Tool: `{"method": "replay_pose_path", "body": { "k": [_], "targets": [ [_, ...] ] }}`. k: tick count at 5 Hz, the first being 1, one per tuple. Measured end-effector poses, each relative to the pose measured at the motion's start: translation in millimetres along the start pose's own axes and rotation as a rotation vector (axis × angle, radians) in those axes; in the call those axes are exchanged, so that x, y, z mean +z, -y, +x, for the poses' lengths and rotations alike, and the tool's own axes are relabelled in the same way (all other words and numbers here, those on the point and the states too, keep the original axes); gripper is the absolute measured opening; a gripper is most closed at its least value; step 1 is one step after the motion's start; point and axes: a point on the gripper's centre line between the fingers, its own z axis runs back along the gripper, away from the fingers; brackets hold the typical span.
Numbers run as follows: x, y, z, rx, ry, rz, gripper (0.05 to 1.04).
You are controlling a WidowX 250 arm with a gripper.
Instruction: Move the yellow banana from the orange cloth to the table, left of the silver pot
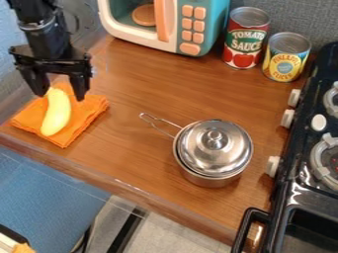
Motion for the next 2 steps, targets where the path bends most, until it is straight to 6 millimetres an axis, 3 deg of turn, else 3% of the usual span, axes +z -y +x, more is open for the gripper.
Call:
{"method": "replay_pose_path", "body": {
  "k": [2],
  "targets": [
    [-23.8,-14.1,13.1,0.041,-0.020,0.014,0.999]
  ]
}}
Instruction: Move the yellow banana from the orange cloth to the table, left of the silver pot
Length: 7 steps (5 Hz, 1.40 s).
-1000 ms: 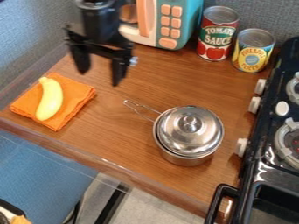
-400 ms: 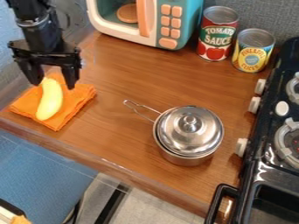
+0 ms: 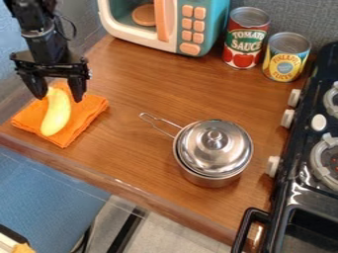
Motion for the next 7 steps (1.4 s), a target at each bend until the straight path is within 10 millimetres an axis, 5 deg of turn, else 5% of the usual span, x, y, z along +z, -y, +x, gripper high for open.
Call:
{"method": "replay_pose_path", "body": {
  "k": [3,5,7],
  "targets": [
    [-13.6,-15.1,-0.3,0.027,-0.050,0.035,0.955],
    [-18.3,-17.1,0.1,0.046,-0.062,0.032,0.394],
    [-16.2,-16.4,2.6,0.057,-0.057,0.032,0.125]
  ]
}}
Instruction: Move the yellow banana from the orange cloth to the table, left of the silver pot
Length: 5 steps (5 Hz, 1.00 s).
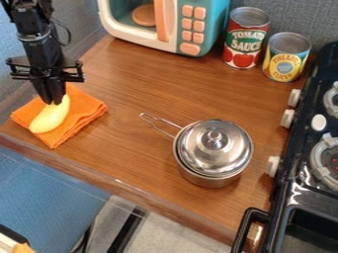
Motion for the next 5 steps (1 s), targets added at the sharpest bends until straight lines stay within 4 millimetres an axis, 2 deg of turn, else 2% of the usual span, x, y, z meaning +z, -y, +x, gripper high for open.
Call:
{"method": "replay_pose_path", "body": {
  "k": [1,2,3,4,5],
  "targets": [
    [1.3,2.0,-1.2,-0.007,-0.007,-0.016,0.088],
    [1.2,-1.2,-2.9,0.016,-0.017,-0.025,0.247],
    [0.3,-5.2,-3.4,0.019,-0.026,0.002,0.528],
    [-10.9,-5.3,-5.6,0.016,-0.057,0.012,0.845],
    [-19.9,-5.8,-8.8,0.023,-0.086,0.020,1.010]
  ]
}}
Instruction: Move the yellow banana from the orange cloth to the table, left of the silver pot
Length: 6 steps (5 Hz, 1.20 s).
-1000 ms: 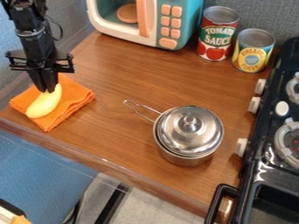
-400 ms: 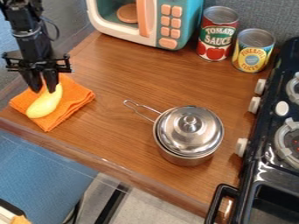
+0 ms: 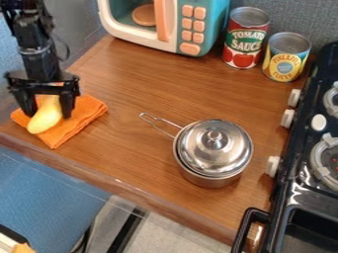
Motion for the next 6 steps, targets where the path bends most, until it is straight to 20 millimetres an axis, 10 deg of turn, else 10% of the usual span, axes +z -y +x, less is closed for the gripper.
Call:
{"method": "replay_pose_path", "body": {
  "k": [3,6],
  "targets": [
    [-0.6,1.7,3.8,-0.021,0.012,-0.012,0.580],
    [47.3,36.5,-7.3,-0.159,0.131,-0.012,0.579]
  ]
}}
